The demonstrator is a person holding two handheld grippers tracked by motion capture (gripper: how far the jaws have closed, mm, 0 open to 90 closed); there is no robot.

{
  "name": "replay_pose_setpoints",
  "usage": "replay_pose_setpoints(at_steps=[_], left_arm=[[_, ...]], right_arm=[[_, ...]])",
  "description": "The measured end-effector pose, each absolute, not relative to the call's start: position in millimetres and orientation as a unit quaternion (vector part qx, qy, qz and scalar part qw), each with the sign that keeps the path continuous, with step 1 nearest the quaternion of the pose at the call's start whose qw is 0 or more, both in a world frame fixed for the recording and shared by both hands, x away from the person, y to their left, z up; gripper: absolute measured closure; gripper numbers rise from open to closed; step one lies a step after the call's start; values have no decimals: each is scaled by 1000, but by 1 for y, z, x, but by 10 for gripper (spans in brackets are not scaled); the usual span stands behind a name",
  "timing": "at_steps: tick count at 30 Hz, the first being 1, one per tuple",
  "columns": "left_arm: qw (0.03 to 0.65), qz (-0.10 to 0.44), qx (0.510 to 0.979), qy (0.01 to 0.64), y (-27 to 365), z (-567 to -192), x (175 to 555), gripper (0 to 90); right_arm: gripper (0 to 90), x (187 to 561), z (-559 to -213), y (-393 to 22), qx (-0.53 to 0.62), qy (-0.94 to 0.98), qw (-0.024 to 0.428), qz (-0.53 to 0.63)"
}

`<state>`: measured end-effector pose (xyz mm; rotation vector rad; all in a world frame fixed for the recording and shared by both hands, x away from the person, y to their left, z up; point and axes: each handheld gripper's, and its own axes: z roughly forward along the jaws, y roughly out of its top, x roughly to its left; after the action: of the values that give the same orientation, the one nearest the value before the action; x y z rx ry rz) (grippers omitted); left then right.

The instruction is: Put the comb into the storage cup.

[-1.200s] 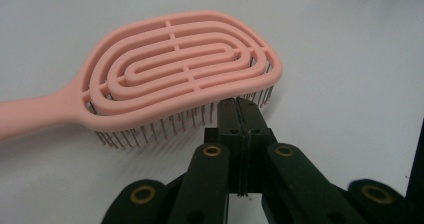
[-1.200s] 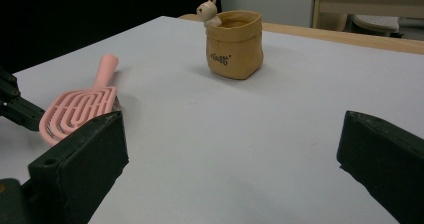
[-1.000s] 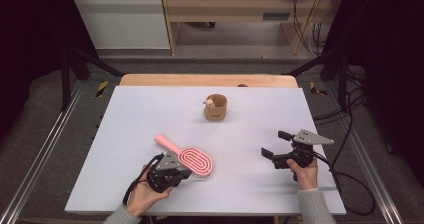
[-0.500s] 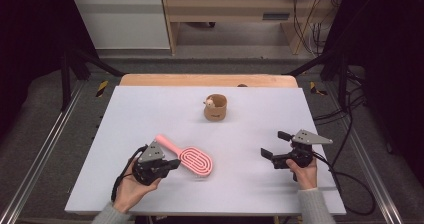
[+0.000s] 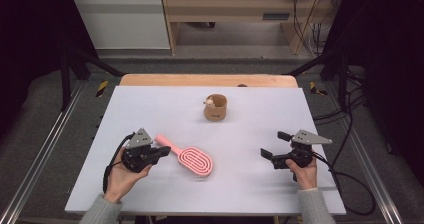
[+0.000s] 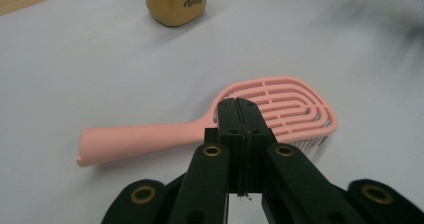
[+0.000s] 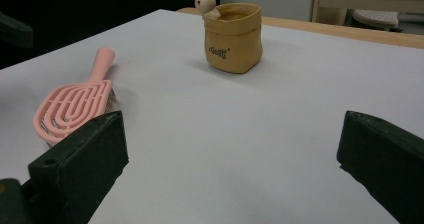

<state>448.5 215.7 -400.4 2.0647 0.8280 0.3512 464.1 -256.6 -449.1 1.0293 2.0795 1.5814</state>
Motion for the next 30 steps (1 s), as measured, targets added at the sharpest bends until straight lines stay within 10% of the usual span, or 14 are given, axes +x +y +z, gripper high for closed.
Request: replay_pose_setpoints(at_steps=[30], left_arm=[[401, 171, 812, 389, 227, -405, 512, 896]], right_arm=[[4, 464, -449, -257, 362, 731, 166, 554]])
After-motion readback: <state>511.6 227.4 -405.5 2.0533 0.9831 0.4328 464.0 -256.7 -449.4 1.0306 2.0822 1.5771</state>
